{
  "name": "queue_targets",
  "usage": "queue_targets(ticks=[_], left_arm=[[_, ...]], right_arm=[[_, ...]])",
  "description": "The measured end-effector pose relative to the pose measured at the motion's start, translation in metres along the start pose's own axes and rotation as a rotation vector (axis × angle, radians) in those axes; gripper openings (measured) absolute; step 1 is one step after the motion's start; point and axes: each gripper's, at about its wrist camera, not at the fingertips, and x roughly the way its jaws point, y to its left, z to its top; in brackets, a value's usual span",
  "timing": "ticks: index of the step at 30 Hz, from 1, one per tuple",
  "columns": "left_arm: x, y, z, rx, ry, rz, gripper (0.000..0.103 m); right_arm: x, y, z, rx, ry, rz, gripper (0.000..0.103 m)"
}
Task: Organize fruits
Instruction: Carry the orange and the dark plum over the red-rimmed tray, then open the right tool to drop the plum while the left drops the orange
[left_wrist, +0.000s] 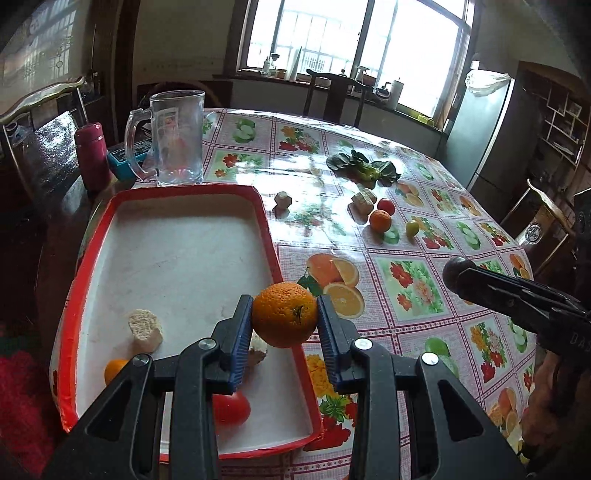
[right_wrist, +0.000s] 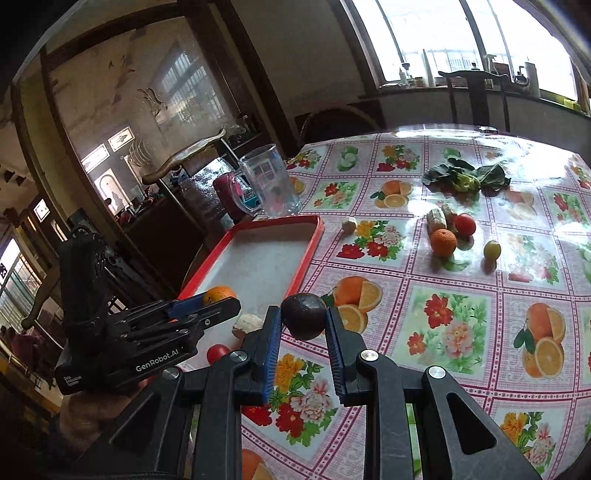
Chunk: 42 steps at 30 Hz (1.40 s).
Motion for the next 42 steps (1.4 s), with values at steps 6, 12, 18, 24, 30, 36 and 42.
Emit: queue_targets(ticks=[6,12,18,24,30,36,42], left_arm=[[0.002,0.014,0.000,-0.016,0.004,0.035,0.032],[0.002,0.032,0.004,-0.028,0.003,0.060,0.032],[0.005,0.050,0.008,-0.048,0.003,0.083,0.032],[0.007,0.066,0.010,-0.070,0.007,0.105,0.032],[0.009,0.084,0.012,-0.096,0.012,0.118,0.032],[0.019,0.104,0.016,-0.123,0.034,0.127,0.032],[0.042,0.125,0.015,-0.154,0.091,0.145,0.032]], right_arm=[[0.010,0.004,-0.002,-0.017,0.017,0.021,0.024],[0.027,0.010,0.003,-0.018,0.028,0.044,0.024],[0.041,0.019,0.008,-0.037,0.050,0.059,0.024],[0.054,0.025,0.013,-0.047,0.065,0.073,0.024],[0.077,0.038,0.020,-0.065,0.096,0.093,0.024],[0.118,0.058,0.026,-0.108,0.154,0.091,0.024],[0.163,0.068,0.020,-0.150,0.241,0.065,0.024]])
